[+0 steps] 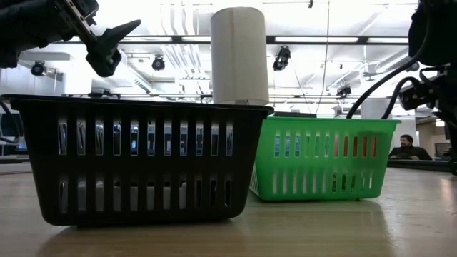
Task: Pick & Place Office items
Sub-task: Put the white black charger adapter into the green bin
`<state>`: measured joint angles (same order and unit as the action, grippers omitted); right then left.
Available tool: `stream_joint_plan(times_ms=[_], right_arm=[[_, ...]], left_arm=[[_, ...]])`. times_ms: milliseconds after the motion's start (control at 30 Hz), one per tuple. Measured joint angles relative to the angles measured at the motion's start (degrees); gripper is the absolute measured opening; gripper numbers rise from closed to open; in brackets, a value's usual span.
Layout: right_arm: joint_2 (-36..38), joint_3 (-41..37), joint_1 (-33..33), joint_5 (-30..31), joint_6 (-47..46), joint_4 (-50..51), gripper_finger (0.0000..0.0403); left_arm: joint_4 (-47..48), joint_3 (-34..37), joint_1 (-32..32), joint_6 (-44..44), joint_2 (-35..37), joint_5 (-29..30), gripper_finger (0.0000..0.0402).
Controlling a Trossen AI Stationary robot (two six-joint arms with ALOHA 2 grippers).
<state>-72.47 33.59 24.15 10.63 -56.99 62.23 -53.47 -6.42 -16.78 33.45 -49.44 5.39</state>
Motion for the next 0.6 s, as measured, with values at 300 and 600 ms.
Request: stream_joint_plan(times_ms=[300,600], right_arm=[[0.0,-0.8,0.0,0.0,5.0,-1.0,0.0212],[0.0,-0.3,0.0,-0.1,15.8,-1.2,0.0210]], left_arm=[[0.0,0.0,0.0,0.0,0.0,0.0,0.0340],[0.0,0.0,0.0,0.0,0.0,0.0,0.0340]])
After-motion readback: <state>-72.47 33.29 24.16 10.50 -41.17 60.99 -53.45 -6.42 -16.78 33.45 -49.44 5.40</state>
